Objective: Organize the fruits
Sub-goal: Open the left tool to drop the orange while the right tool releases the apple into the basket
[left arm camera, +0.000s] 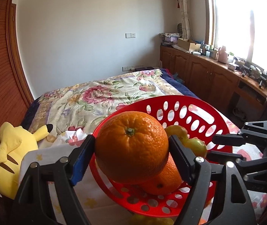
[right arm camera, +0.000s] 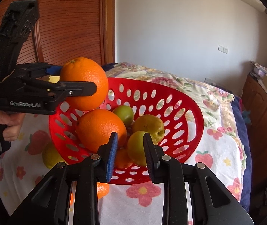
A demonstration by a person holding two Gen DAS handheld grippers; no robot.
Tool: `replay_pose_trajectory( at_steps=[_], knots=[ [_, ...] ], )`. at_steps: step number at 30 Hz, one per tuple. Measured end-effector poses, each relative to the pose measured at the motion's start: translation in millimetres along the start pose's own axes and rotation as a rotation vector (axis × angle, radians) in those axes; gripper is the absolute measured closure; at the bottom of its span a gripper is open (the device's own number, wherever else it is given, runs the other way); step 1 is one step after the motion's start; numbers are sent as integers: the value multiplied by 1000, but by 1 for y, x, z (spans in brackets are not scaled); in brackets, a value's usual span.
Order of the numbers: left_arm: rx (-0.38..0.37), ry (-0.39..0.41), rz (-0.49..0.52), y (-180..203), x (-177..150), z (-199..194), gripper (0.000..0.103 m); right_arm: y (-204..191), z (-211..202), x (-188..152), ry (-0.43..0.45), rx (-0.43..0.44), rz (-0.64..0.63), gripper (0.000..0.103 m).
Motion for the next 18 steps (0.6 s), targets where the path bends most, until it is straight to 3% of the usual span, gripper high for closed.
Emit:
replay_pose_trajectory(
  at_steps=[18],
  knots=[
    [29,-55,-31,-9,14,36,24,12,2,-5,5,-23,11,76]
  ],
)
Point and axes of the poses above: each gripper's, at about its wrist camera, not at the fingertips, and z roughly the way its jaws point, y to its right, x to its top, the point moved 3 cm from there along z, roughly the way its jaws point, and after that the axes turned 11 degrees about z, right-handed, at the moved point
